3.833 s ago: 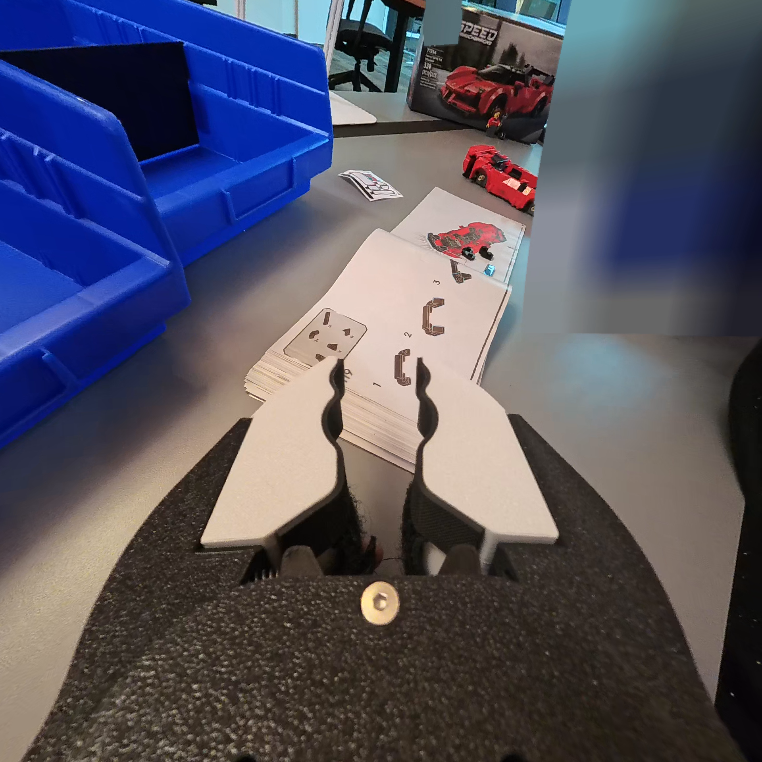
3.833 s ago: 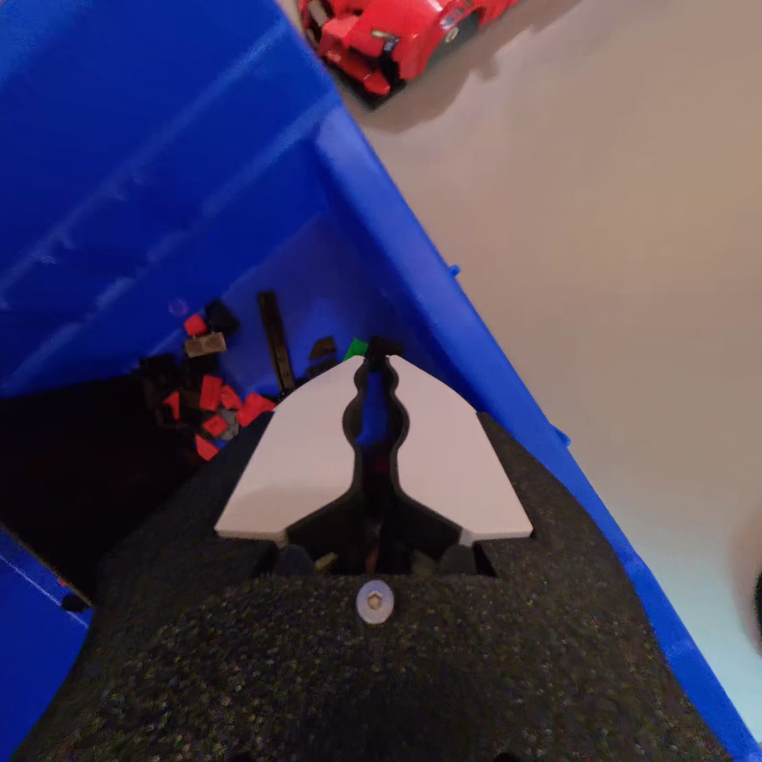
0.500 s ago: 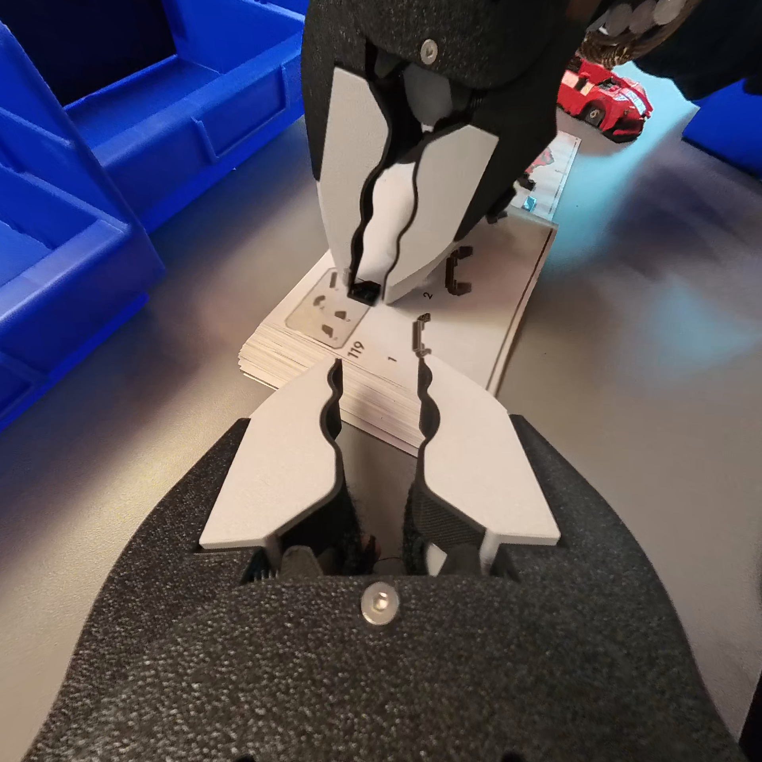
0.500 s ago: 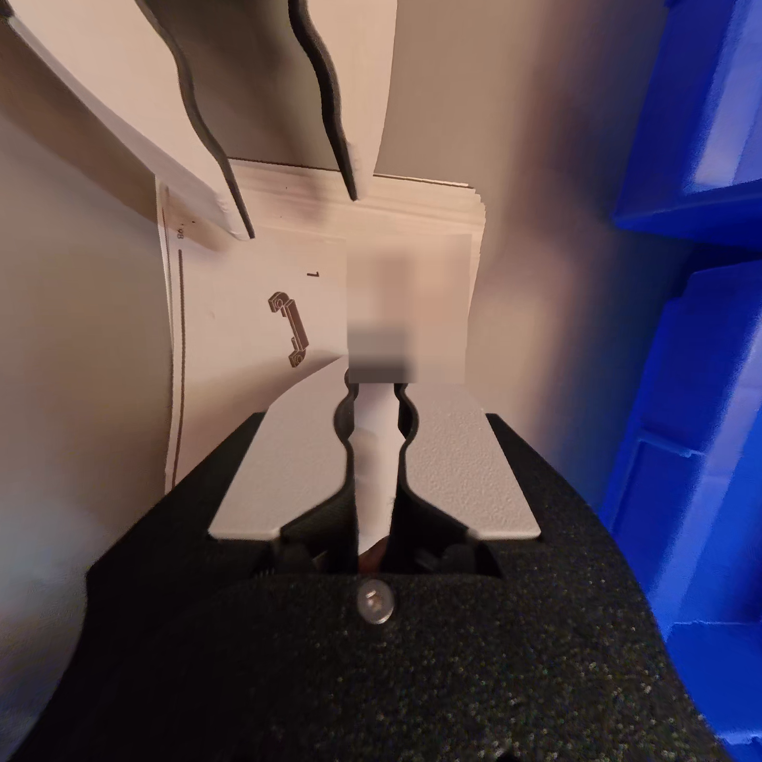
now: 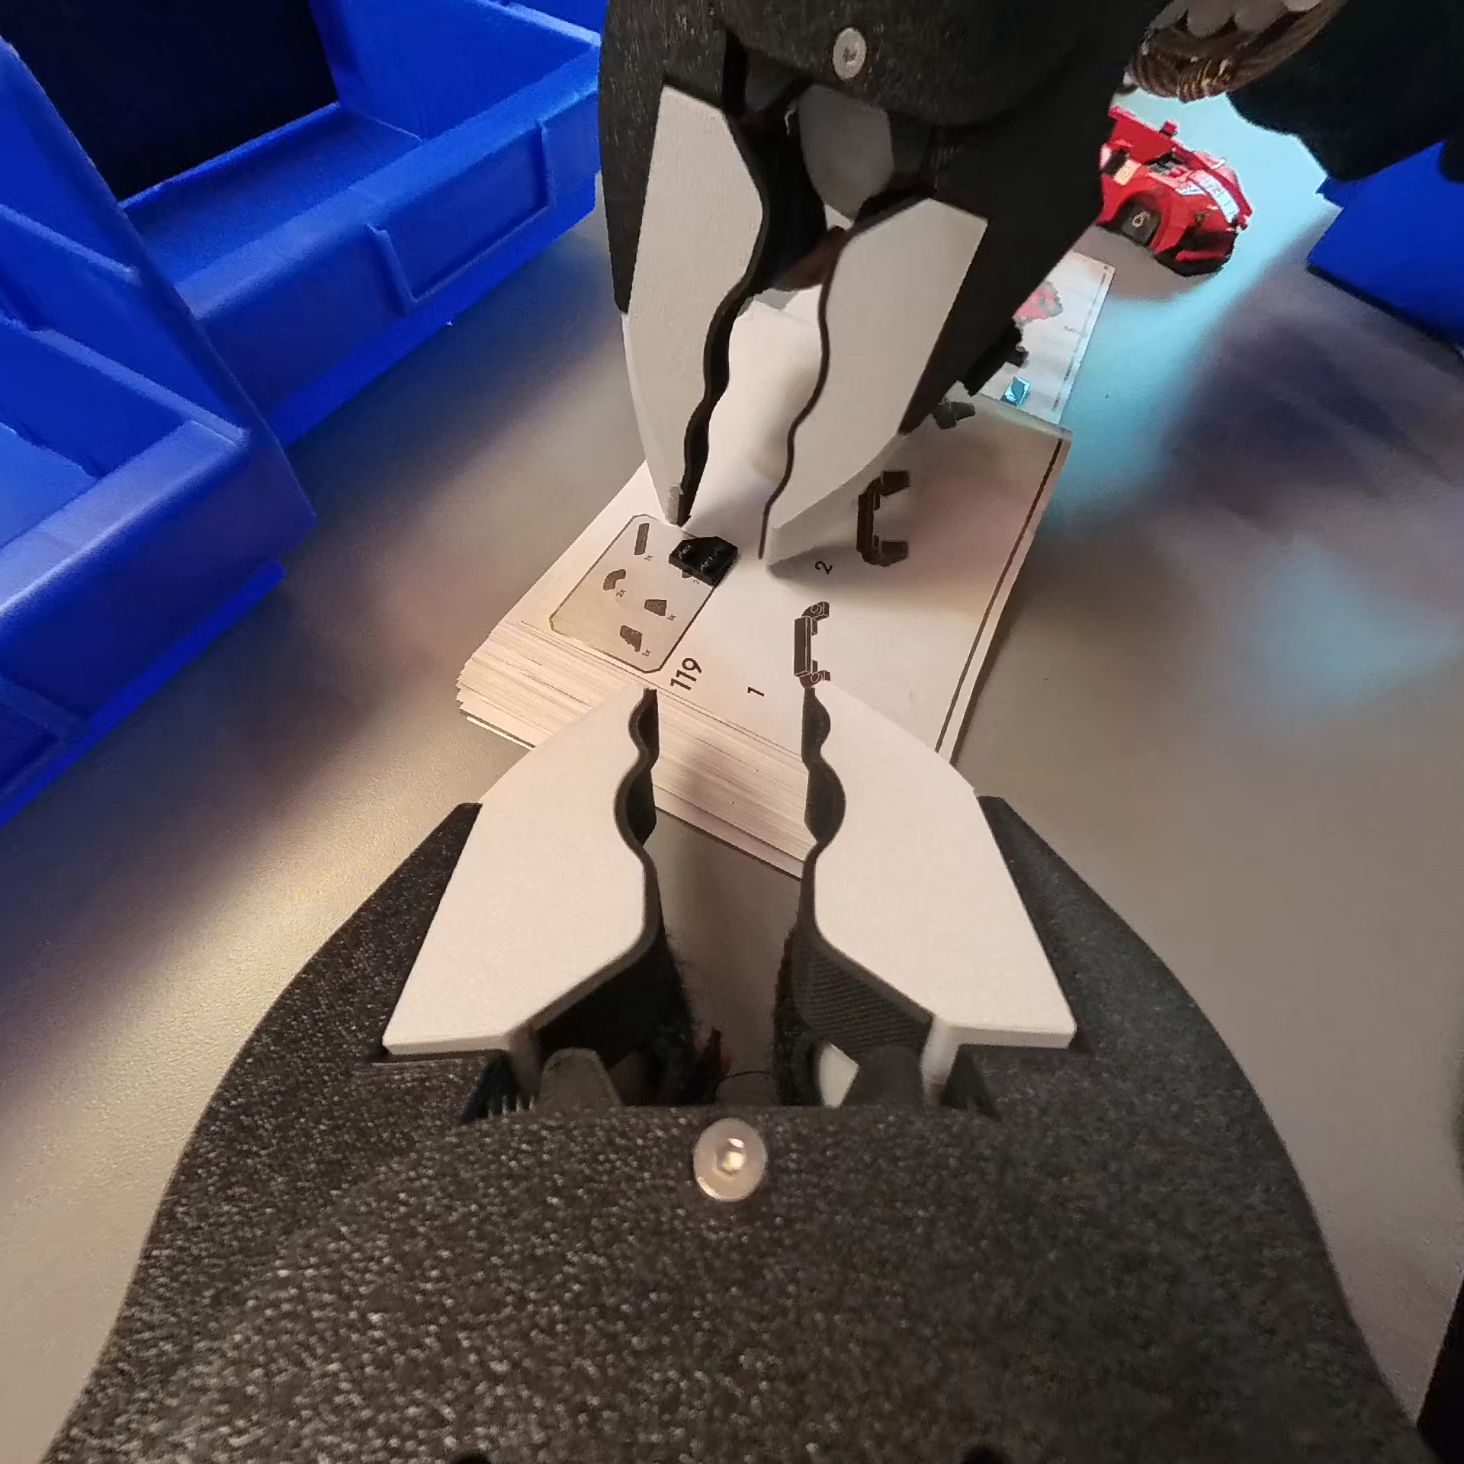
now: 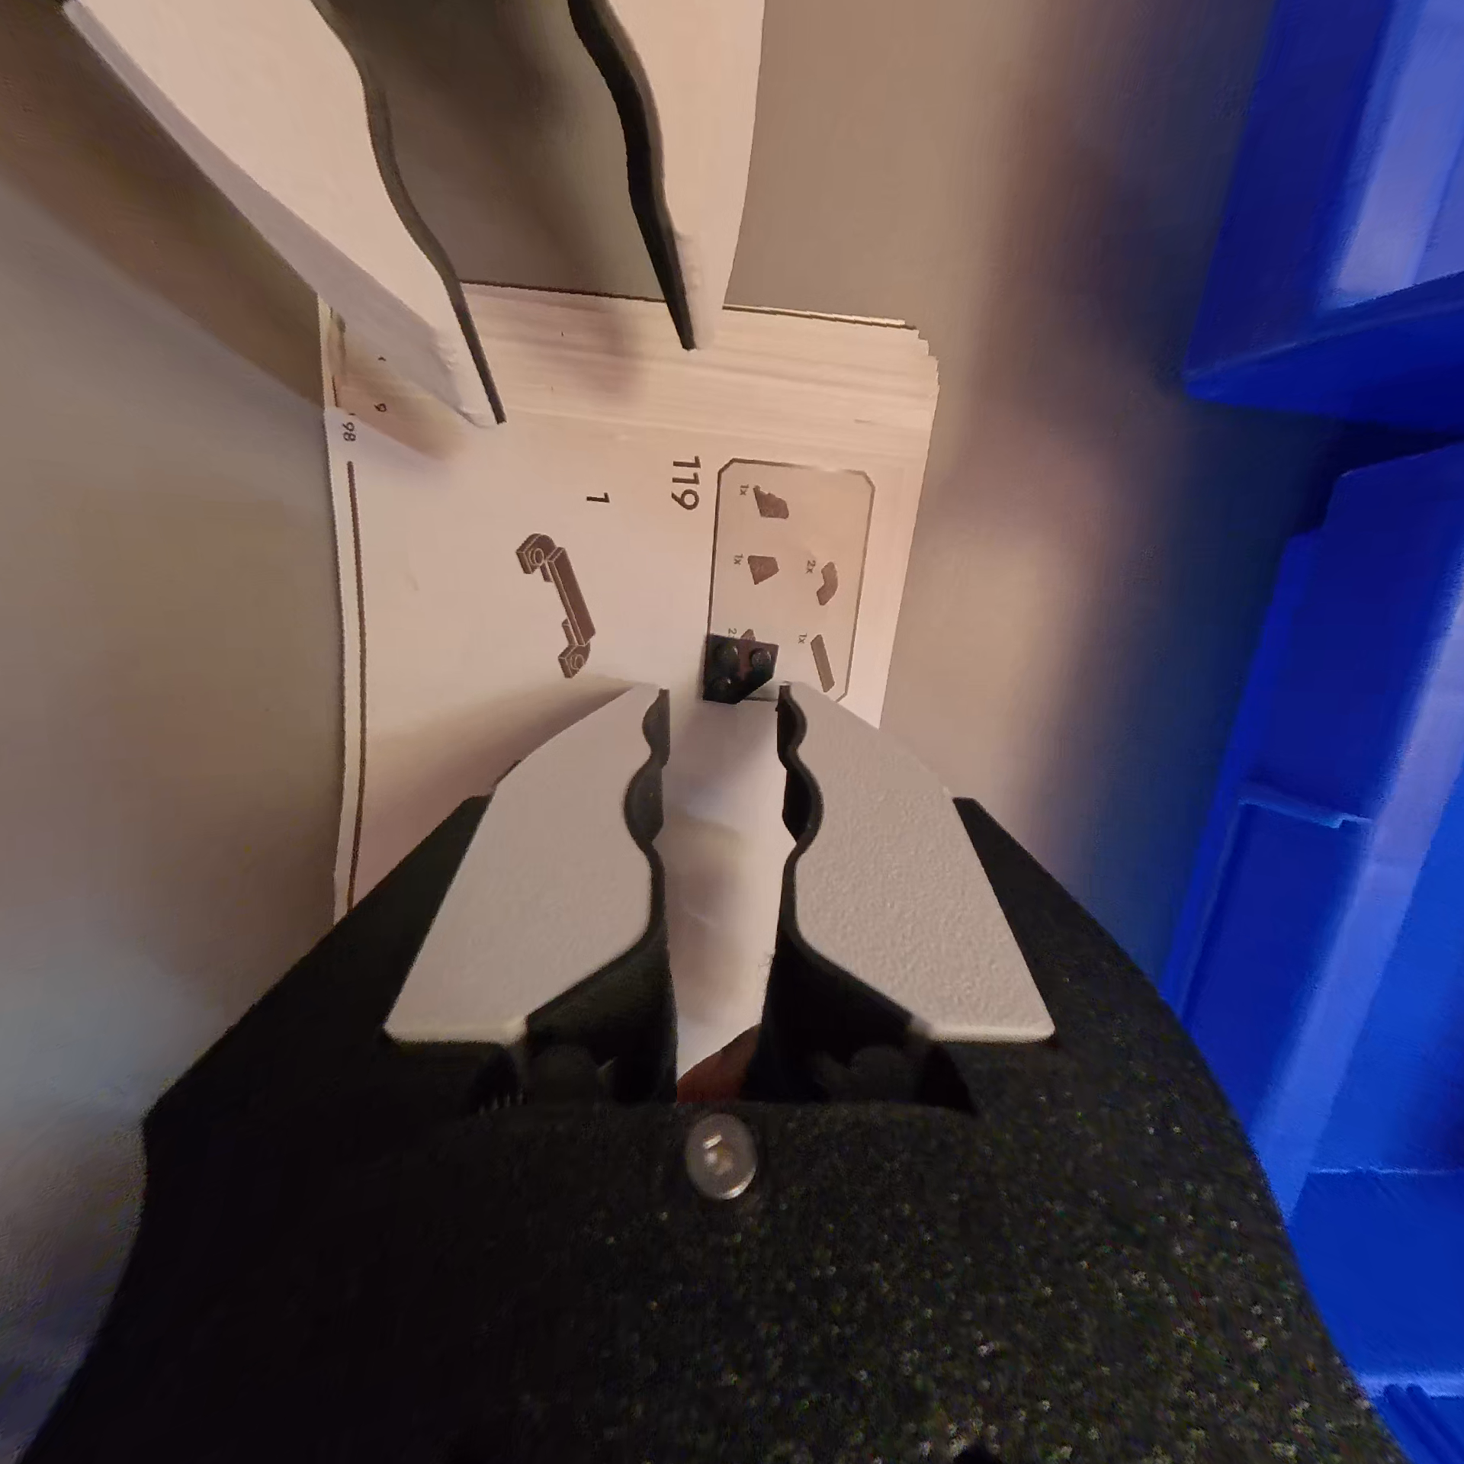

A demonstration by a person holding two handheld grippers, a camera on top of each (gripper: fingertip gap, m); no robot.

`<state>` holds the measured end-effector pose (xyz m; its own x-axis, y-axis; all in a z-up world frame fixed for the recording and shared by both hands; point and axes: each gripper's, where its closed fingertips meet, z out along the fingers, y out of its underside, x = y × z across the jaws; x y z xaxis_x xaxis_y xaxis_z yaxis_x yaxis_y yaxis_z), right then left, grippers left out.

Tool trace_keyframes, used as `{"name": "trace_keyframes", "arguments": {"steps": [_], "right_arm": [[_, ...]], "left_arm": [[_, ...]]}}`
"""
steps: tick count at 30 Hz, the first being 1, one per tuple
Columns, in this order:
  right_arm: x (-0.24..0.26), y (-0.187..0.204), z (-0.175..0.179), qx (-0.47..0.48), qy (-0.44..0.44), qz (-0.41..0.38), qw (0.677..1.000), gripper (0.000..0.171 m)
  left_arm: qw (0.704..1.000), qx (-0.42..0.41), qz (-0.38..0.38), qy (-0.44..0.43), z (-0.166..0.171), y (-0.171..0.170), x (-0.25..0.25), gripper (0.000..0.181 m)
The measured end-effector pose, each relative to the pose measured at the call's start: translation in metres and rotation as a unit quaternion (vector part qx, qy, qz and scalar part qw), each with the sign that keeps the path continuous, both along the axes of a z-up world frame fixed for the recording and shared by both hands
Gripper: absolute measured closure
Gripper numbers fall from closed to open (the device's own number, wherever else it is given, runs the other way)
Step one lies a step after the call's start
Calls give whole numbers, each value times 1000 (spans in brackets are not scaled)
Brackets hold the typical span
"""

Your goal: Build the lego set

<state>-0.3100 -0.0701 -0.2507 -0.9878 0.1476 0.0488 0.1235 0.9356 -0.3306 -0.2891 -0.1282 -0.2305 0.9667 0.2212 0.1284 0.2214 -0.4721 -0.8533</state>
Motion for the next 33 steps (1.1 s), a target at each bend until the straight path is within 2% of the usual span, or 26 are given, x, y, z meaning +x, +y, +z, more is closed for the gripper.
{"name": "trace_keyframes", "arguments": {"steps": [20, 26, 29, 33], "right_arm": [[-2, 5, 1, 1, -3, -6, 1000, 147], [-2, 11, -4, 8, -21, -34, 999, 119], [2, 10, -6, -4, -37, -34, 999, 113], [13, 8, -6, 2, -26, 11, 1000, 111]], "left_arm": [[1000, -8, 0, -2, -2, 0, 0, 147], [1000, -6, 0, -2, -2, 0, 0, 147], [1000, -7, 3, -1, -2, 0, -2, 146], [999, 5, 30, -21, 0, -4, -11, 145]]}}
